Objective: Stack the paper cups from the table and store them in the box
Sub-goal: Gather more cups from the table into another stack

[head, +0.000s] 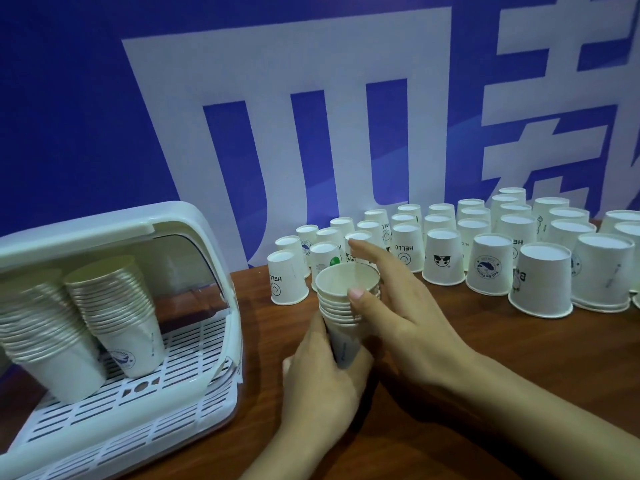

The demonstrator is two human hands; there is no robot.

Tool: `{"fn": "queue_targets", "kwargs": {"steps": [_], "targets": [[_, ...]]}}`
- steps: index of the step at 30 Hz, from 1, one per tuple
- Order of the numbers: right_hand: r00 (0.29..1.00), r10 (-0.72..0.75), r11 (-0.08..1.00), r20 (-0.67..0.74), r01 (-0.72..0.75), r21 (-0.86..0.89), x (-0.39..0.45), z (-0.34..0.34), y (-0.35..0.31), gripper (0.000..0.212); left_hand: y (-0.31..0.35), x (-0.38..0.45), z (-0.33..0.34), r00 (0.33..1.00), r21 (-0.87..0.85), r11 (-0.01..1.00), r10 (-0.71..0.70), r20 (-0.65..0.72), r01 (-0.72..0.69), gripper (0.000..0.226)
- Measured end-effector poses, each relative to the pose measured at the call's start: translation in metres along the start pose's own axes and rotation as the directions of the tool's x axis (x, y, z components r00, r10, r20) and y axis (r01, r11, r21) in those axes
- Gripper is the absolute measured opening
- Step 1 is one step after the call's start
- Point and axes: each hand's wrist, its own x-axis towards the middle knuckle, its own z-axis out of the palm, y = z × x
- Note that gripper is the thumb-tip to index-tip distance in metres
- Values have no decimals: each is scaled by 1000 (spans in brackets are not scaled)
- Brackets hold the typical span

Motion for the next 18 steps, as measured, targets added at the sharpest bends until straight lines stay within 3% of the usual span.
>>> {"fn": "queue_targets", "kwargs": {"steps": [4, 8, 10, 11, 13, 15, 17, 18], "targets": [[995, 99, 993, 31, -101, 67, 7, -1, 2, 60, 1, 2, -1, 1000, 5, 1000, -5, 12, 5, 47], [987, 103, 992, 127, -93, -80, 7, -17, -7, 58, -1, 2, -1, 999, 3, 1000, -6, 32, 5, 49], [994, 97, 963, 58, -79, -259, 14, -41, 0, 66, 0, 2, -1, 1000, -4, 1000, -14, 23, 14, 50], [995, 99, 901, -14, -96, -422, 20, -57, 7, 69, 0, 3, -1, 1000, -4, 1000, -18, 22, 18, 51], [969, 156, 619, -193, -248, -745, 29, -91, 19, 65, 0, 3, -1, 999, 4, 1000, -23, 23, 23, 53], [871, 346, 361, -349, -468, -807, 31, -120, 27, 78, 1, 4, -1, 1000, 1, 1000, -26, 17, 26, 55], [765, 503, 217, -402, -562, -798, 28, -135, 31, 92, 1, 3, -1, 1000, 4, 1000, -25, 17, 25, 57], [750, 523, 186, -405, -564, -804, 27, -138, 33, 93, 2, 3, -1, 999, 6, 1000, -26, 21, 26, 57]]}}
